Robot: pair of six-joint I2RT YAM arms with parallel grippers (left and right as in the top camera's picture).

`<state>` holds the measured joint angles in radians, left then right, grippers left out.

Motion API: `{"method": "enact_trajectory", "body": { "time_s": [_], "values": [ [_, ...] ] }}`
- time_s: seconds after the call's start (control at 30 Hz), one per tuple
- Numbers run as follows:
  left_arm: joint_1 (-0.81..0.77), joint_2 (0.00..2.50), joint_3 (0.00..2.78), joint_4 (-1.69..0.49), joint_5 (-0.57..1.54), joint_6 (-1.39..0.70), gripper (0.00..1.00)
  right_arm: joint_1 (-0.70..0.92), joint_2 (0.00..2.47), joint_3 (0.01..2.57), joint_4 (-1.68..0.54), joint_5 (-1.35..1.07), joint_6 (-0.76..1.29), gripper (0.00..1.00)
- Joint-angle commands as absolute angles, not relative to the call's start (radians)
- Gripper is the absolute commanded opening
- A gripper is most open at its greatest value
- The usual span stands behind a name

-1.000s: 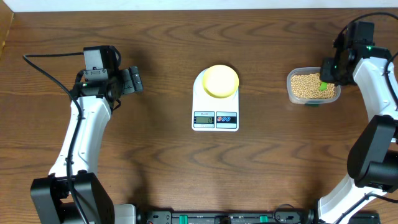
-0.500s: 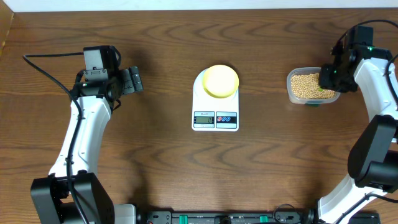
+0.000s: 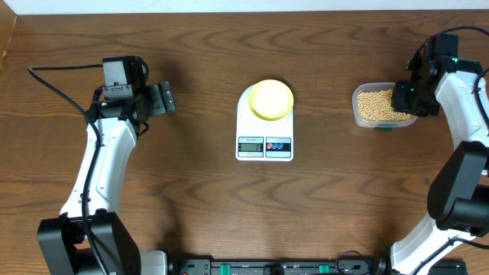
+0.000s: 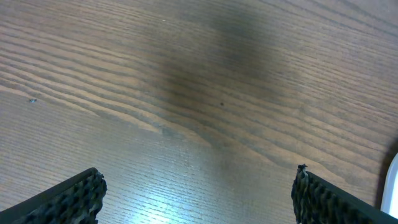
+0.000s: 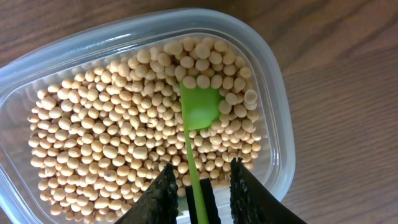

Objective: Scoop item into bowl and weigh 50g on scale
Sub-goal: 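Dig the green scoop into the soybeans with the right gripper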

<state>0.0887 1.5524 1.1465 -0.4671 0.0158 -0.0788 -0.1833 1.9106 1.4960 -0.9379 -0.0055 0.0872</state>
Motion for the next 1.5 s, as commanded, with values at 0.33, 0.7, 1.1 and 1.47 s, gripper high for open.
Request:
{"method": "enact_trajectory", "body": {
  "time_s": [0.33,0.7,1.1,1.47],
  "values": [
    [0.089,1.567,1.147,-0.469,-0.001,-0.088,0.98,-0.190,1.917,1.495,-0.857,-0.022,0.089,0.24],
    [0.089,1.567,1.147,-0.469,-0.001,-0.088,0.98,-0.190,1.917,1.448,-0.817,-0.014,0.089,0.18],
    [0.089,1.567,1.147,-0.469,-0.001,-0.088,0.98,-0.188,1.917,1.448,-0.822,-0.014,0.089,0.01],
    [0.089,1.567,1.147,-0.469,-0.001,-0.088,0.98,-0.266,1.917,1.448,-0.818,-0.254,0.069,0.01]
  ]
}}
